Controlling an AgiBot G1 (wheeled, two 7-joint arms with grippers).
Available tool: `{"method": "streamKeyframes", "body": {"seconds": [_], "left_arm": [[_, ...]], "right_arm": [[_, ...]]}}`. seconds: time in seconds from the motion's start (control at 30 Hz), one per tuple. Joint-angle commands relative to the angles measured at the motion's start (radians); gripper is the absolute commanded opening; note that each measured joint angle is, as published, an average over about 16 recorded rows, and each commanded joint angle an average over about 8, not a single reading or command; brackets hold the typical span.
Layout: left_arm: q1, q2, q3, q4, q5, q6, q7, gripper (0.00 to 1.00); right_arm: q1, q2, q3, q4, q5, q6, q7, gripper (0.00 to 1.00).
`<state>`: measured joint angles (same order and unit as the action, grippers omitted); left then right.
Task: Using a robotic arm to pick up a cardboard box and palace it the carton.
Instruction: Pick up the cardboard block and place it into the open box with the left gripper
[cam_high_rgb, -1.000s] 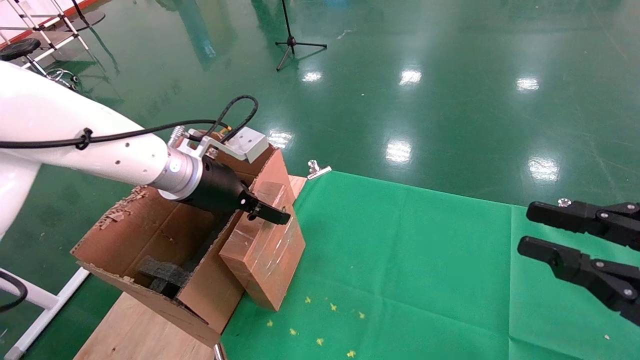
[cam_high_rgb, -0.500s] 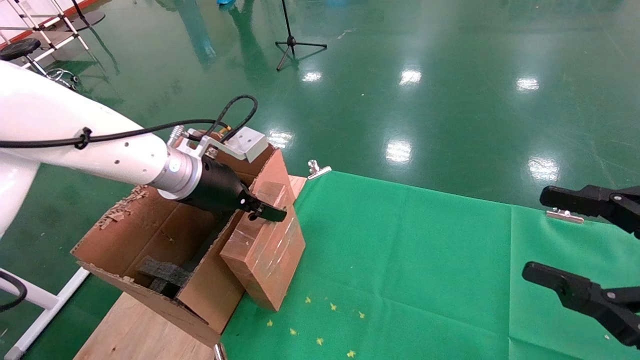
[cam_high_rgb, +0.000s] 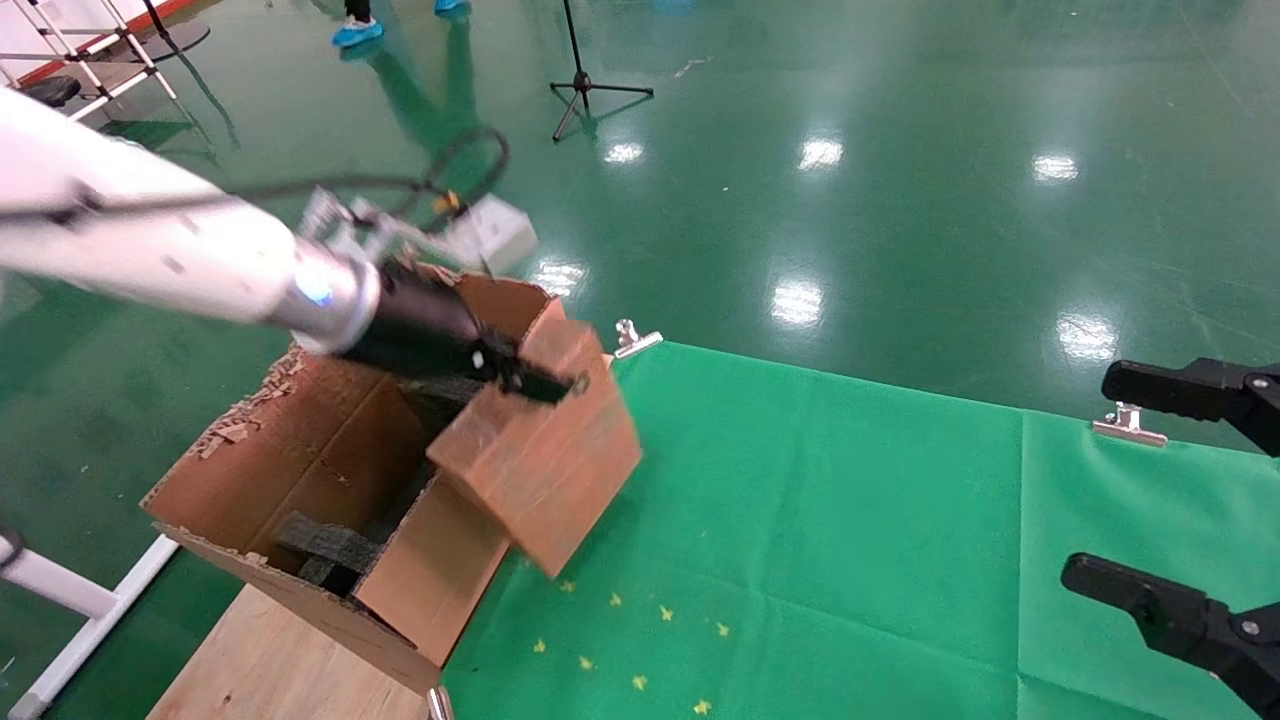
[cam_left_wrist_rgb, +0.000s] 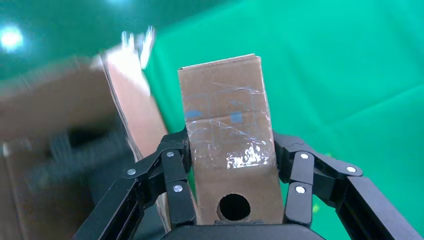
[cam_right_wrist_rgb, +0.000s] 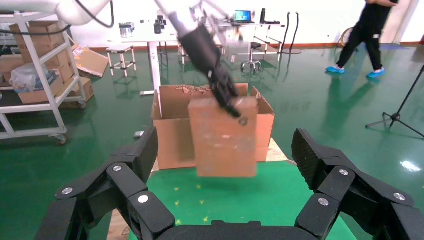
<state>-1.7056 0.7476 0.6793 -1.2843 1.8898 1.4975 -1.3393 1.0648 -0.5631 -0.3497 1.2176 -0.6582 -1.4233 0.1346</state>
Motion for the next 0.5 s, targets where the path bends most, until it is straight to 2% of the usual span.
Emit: {"method": "streamKeyframes", "body": {"seconds": [0.03,0.17,0.3,0.5], "left_arm": [[-0.025,-0.013,-0.021,0.009,-0.043,0.004,0.043,0.0],[-0.131,-0.041,-0.072,0.084,-0.108,0.02,0.162,0.0],[-0.248,-0.07,-0.1,0.188,-0.124,0.044,0.299,0.0],[-0.383,-0.124,-0.057,0.378,-0.059,0.077,0.563,0.0]], "right_arm": [[0.0,0.0,0.0,0.0,0.0,0.0,0.0,1.0],[0.0,0.0,0.0,0.0,0.0,0.0,0.0,1.0],[0.0,0.0,0.0,0.0,0.0,0.0,0.0,1.0],[0.0,0.0,0.0,0.0,0.0,0.0,0.0,1.0]]}}
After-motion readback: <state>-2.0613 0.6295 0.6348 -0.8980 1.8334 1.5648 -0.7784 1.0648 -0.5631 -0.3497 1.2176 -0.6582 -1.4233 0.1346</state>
